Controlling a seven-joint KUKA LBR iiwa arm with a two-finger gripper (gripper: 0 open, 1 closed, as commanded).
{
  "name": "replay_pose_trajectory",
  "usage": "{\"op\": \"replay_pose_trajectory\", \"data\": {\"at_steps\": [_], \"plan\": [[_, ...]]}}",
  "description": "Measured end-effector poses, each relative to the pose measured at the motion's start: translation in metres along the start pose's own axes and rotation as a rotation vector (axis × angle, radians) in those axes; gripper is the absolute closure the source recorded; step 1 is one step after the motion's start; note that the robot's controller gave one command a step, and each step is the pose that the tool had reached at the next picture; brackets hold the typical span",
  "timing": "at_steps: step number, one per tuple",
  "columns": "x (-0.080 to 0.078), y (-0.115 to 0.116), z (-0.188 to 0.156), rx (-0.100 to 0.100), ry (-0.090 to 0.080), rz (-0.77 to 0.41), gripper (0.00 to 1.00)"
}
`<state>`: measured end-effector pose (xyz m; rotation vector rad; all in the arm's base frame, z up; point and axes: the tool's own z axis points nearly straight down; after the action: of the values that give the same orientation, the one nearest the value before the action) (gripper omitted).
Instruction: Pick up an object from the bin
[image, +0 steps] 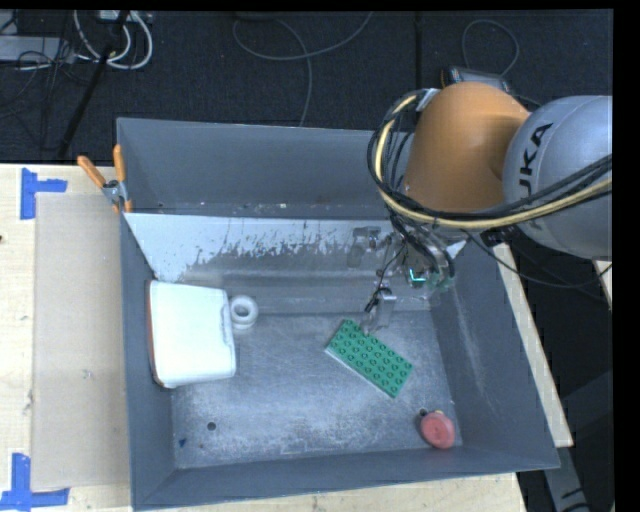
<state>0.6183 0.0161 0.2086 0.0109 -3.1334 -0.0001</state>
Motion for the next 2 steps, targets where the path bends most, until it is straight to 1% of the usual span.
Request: {"op": "replay_pose_trajectory", "data": {"at_steps": [1, 2], "plan": [[0.010, -0.020, 0.105, 0.000, 0.001, 0.038, 0.00], [-0.001, -0.031, 0.139, 0.000, -0.006, -0.487, 0.00]]}}
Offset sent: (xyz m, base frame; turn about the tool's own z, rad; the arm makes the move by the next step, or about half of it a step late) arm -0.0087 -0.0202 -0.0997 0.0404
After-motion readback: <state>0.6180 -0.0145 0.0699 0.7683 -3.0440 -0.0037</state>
